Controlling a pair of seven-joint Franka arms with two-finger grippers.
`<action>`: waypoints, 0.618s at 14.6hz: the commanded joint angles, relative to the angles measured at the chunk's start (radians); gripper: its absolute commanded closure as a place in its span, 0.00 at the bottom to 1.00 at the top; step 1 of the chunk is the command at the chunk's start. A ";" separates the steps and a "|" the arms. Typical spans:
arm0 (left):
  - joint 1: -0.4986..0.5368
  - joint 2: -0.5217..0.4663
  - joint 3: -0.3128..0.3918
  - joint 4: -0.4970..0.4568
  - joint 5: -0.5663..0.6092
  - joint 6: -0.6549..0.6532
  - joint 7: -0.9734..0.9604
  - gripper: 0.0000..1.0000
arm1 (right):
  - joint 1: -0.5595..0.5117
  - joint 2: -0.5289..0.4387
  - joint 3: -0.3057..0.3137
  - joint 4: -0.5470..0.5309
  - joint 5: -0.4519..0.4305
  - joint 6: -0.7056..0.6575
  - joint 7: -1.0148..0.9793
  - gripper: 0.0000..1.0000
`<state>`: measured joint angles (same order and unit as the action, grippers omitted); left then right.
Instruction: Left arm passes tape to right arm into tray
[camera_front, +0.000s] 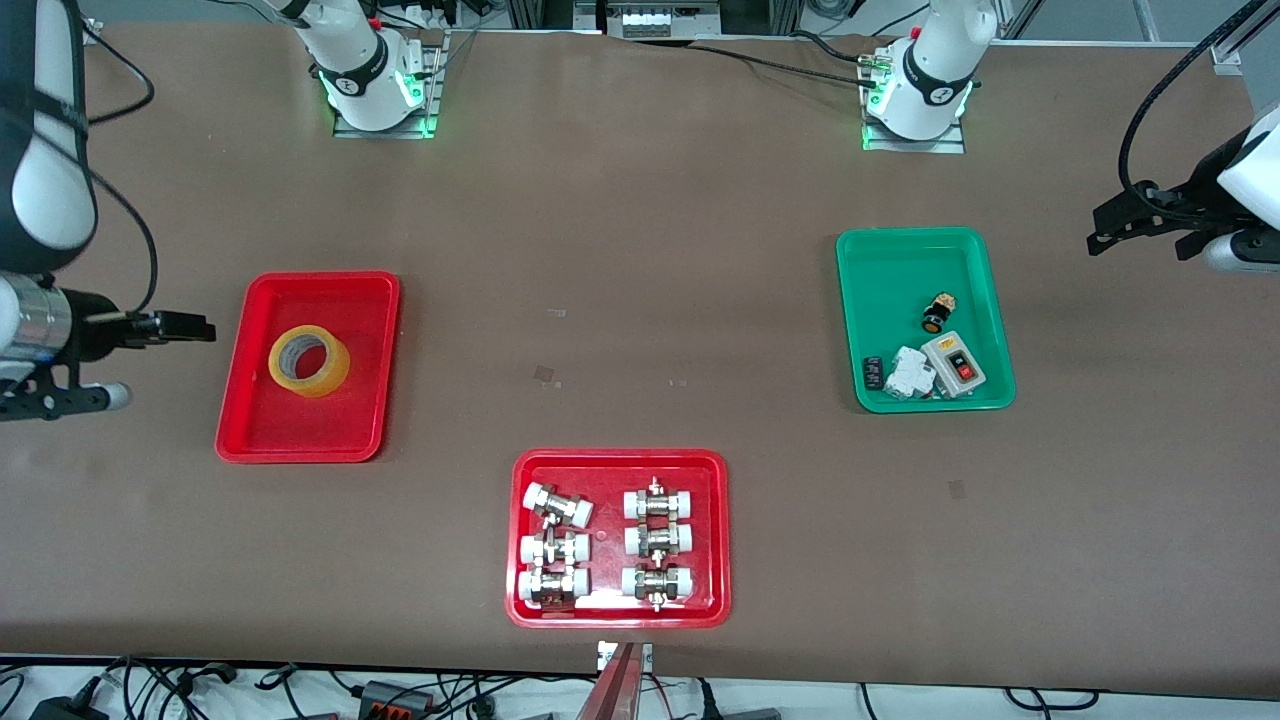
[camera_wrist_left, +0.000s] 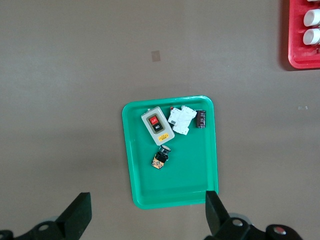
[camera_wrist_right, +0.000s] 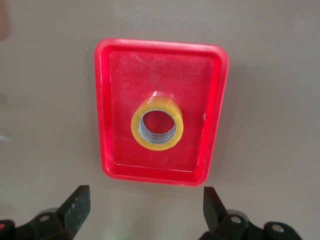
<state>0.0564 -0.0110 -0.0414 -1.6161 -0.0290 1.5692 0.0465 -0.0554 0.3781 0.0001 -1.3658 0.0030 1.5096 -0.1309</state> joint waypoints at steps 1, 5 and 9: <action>0.003 0.010 -0.005 0.030 -0.012 -0.020 0.004 0.00 | 0.015 0.024 -0.002 0.147 -0.031 -0.046 0.037 0.00; -0.007 0.017 -0.015 0.062 -0.014 -0.044 0.004 0.00 | 0.017 0.019 -0.002 0.192 -0.031 -0.040 0.106 0.00; -0.007 0.017 -0.014 0.062 -0.014 -0.057 0.004 0.00 | 0.017 0.005 -0.002 0.188 -0.025 0.033 0.114 0.00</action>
<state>0.0456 -0.0093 -0.0539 -1.5869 -0.0314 1.5446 0.0464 -0.0380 0.3748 -0.0070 -1.2052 -0.0115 1.5205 -0.0399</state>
